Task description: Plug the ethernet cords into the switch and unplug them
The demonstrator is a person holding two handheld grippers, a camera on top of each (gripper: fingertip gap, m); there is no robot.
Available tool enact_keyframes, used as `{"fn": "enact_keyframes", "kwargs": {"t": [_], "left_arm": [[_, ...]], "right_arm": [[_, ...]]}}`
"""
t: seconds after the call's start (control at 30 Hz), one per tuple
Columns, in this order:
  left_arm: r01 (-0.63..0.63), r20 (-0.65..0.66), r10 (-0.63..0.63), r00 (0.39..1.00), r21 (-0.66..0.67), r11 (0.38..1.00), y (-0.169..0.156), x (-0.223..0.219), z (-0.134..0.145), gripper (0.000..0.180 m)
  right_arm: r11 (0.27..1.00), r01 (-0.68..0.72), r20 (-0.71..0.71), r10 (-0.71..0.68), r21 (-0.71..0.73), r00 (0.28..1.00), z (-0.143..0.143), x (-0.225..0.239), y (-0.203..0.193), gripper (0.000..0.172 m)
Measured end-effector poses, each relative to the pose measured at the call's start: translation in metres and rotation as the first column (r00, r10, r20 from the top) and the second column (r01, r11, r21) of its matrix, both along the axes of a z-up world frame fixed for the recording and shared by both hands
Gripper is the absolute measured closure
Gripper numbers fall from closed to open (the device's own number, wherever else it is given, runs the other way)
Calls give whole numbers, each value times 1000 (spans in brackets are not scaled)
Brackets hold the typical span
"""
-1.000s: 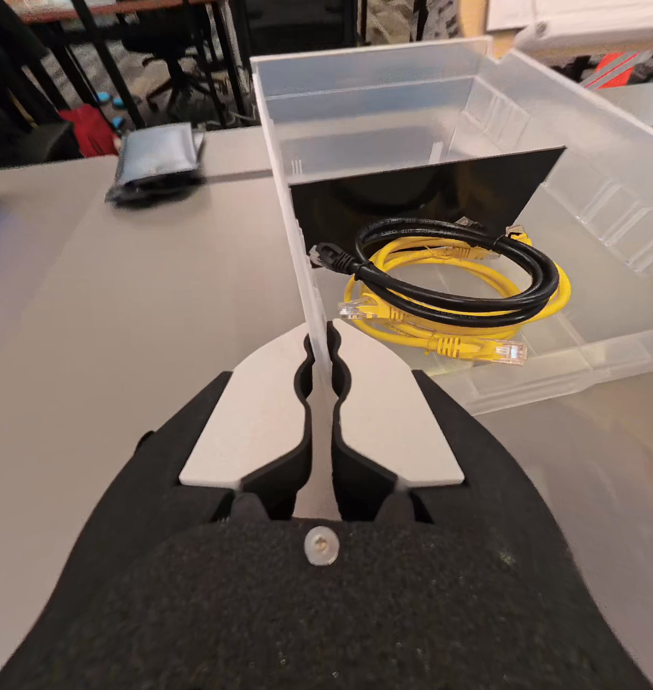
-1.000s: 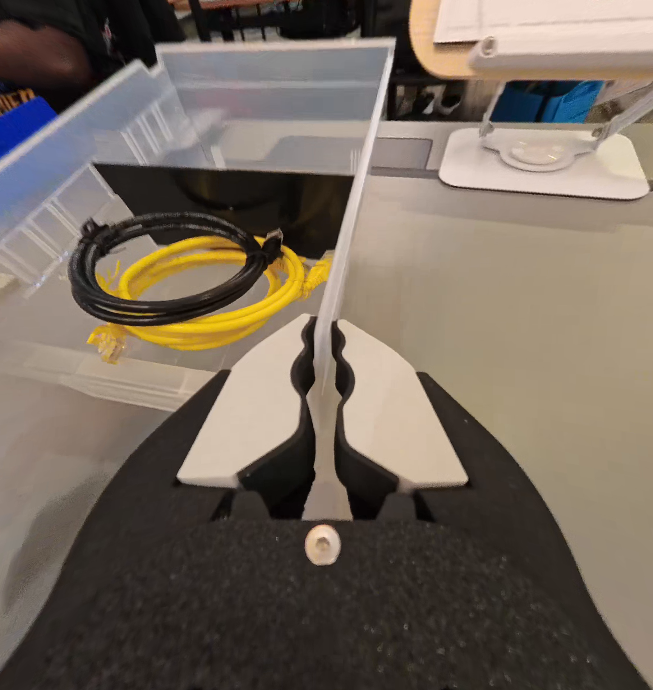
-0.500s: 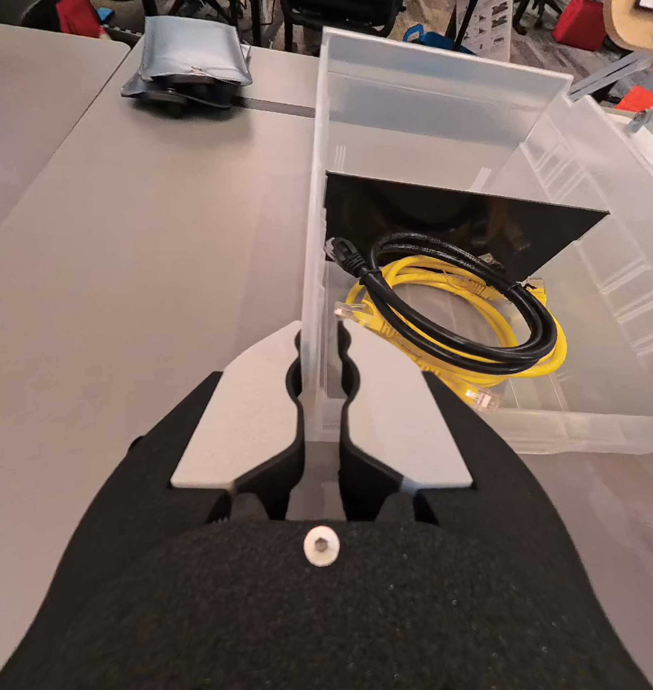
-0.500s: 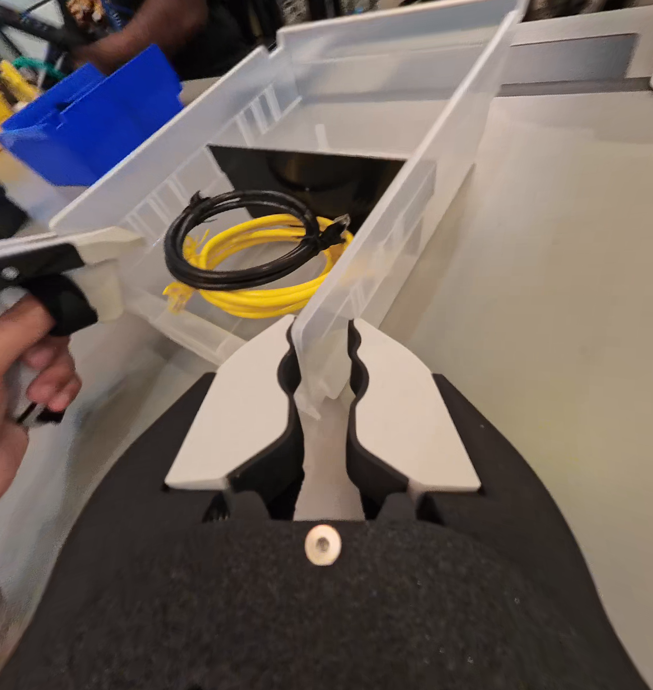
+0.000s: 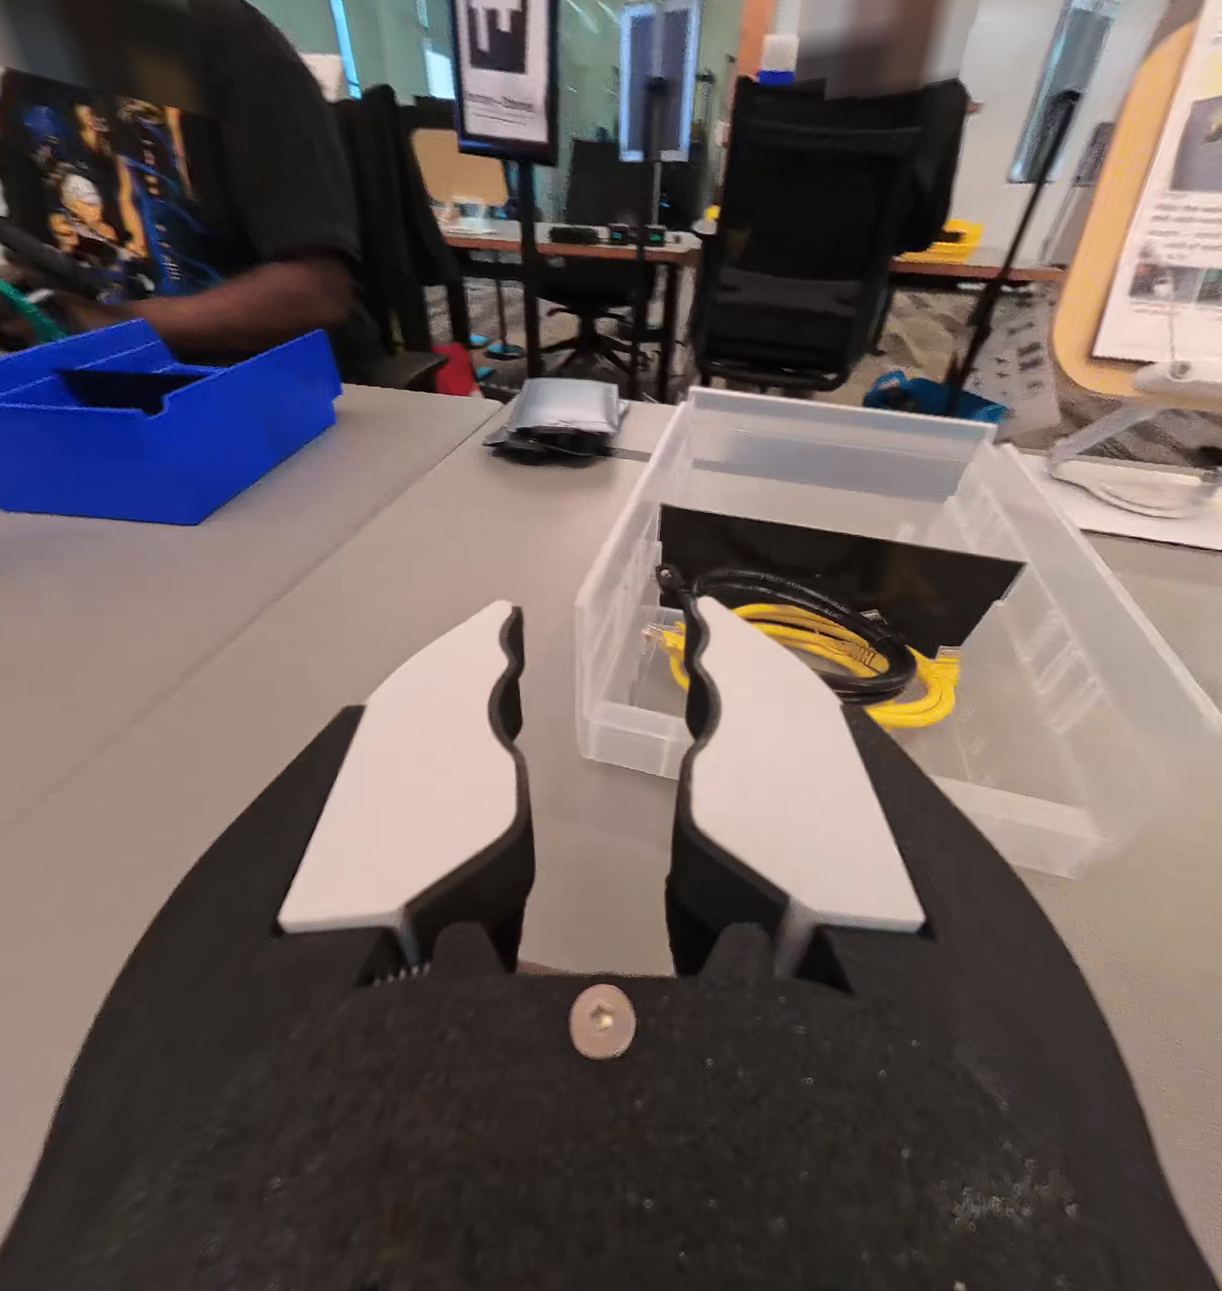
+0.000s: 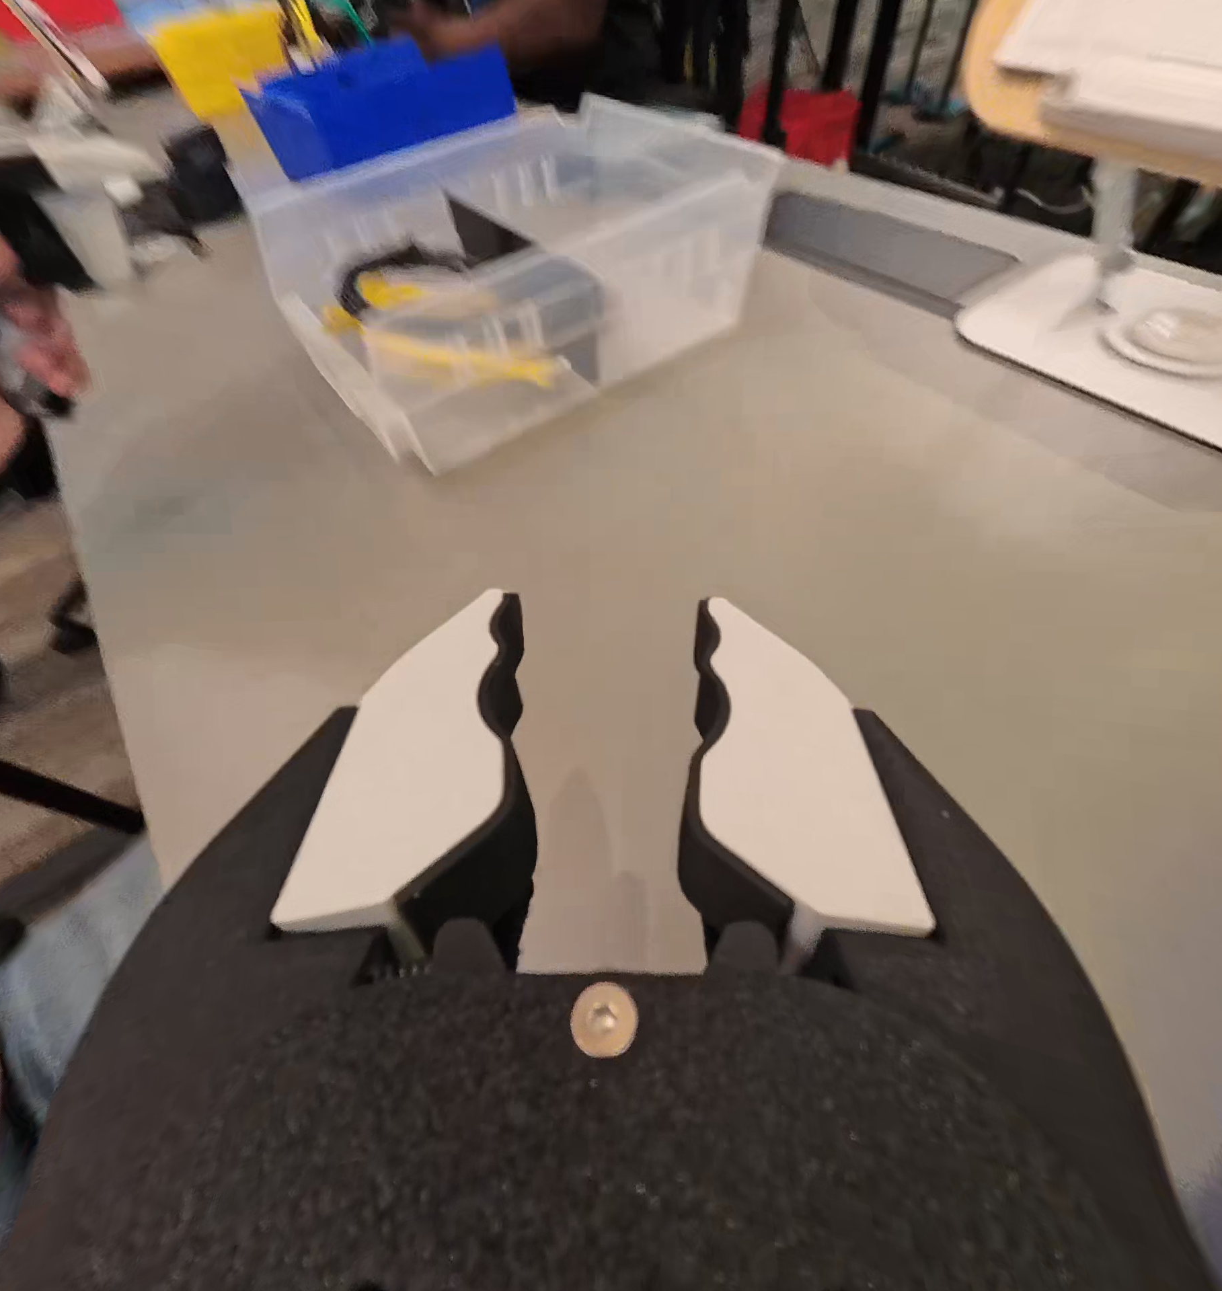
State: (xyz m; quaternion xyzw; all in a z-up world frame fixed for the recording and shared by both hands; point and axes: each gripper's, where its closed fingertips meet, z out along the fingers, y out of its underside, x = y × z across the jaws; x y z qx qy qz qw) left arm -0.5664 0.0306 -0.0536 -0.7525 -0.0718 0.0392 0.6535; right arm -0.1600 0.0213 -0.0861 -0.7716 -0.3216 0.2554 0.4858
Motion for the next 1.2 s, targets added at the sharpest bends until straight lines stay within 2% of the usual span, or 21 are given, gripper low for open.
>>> {"fn": "enact_keyframes", "kwargs": {"t": [0.03,0.1,0.2,0.23,0.3,0.4,0.5,0.57,0.6,0.67,0.73,0.8,0.9,0.97,1.03,1.1,1.2], "left_arm": [[4,13,-4,1000,3,1000,0,10,-3,137],[155,109,-150,983,-40,987,2,53,-9,133],[259,290,-227,930,-76,963,-10,108,-23,127],[277,319,-241,916,-71,958,-13,124,-28,127],[301,294,-253,922,-131,945,-17,148,-46,127],[366,248,-311,918,-219,905,-12,165,-65,125],[454,269,-393,879,-221,863,-2,171,-65,125],[402,185,-361,914,-293,868,4,158,-77,120],[365,138,-339,931,-324,873,7,151,-81,119],[296,58,-295,954,-351,889,14,138,-83,121],[275,26,-284,959,-343,898,22,134,-82,123],[296,35,-302,953,-335,895,27,139,-82,123],[253,-76,-292,954,-322,912,33,136,-84,125],[266,-57,-302,952,-338,903,35,140,-85,123],[282,-52,-315,948,-325,903,32,145,-82,121],[281,-14,-306,952,-361,889,22,148,-86,121],[279,-3,-300,954,-351,894,2,147,-82,118]], "right_arm": [[1000,18,46,-18,1,999,-4,23,-5,125],[998,55,52,-55,1,997,-9,61,-23,126],[995,97,-96,-98,-19,991,-14,97,-53,126],[986,162,-114,-164,-30,980,-20,115,-56,126],[941,327,-202,-337,-84,920,-24,159,-54,124],[867,484,-368,-490,-117,790,-8,231,-50,119],[759,650,-289,-630,-34,721,-15,299,-45,123],[701,713,-261,-686,14,679,-9,325,-37,126],[683,728,-258,-696,50,670,-2,332,-32,127],[632,756,-162,-739,174,654,-3,344,-20,126],[651,737,-54,-742,180,668,-17,340,-15,126],[674,707,-36,-718,214,695,-15,331,-14,126],[669,684,45,-724,292,689,-12,330,-18,129],[655,684,36,-730,320,682,-8,328,-19,131],[695,665,22,-696,275,718,-13,316,-16,127],[713,644,114,-690,276,715,-25,312,-19,121],[745,597,181,-658,298,731,-34,302,-32,126]]}}
